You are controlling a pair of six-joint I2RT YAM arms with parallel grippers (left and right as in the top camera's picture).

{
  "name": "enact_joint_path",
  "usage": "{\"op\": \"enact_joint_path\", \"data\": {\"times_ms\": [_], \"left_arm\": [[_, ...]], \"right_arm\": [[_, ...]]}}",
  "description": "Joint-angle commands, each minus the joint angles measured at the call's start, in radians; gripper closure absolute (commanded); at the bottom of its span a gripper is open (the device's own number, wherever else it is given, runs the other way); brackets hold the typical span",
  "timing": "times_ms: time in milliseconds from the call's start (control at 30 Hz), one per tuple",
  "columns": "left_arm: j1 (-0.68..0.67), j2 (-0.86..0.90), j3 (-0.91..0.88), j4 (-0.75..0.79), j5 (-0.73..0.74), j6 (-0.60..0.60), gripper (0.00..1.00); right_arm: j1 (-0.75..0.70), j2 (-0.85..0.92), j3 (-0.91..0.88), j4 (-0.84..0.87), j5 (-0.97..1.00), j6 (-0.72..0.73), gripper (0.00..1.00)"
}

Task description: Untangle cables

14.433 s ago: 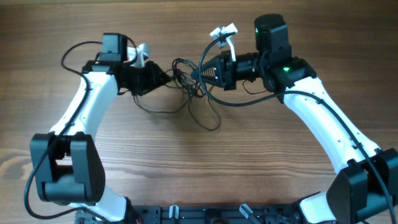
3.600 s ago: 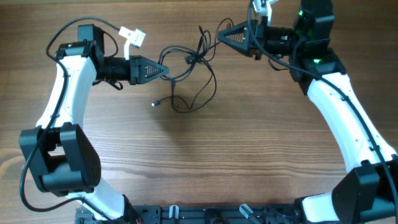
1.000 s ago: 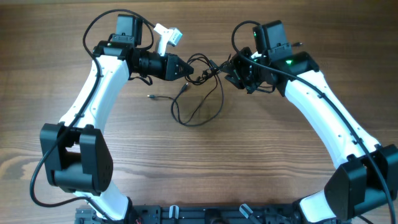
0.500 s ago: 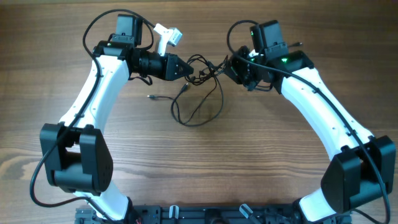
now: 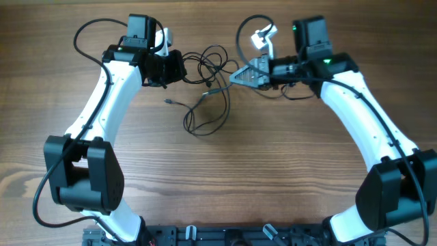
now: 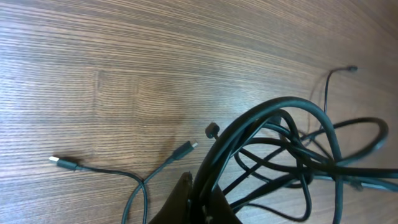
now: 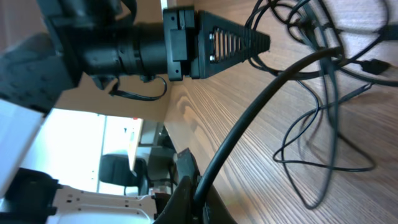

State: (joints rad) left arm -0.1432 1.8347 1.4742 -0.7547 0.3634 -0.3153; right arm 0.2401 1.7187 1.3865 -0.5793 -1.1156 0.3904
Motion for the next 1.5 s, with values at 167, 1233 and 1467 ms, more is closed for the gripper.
{"op": "enact_joint_path", "data": {"times_ms": [167,1233,1467], "left_arm": [[0.001,0.011,-0.003,0.007,-0.039,-0.032,0.96],[-0.050,0.011,-0.003,0.049,0.659,0.386,0.96],[-0.050,0.011,-0.003,0.049,0.758,0.383,0.96]], "right_arm": [[0.006,0.009,0.012,-0.138,0.331,-0.039,0.96],[0.146,0.013,0.012,-0.130,0.623,0.251,0.70],[0.189,0.013,0.012,-0.043,0.717,0.305,0.78]]}}
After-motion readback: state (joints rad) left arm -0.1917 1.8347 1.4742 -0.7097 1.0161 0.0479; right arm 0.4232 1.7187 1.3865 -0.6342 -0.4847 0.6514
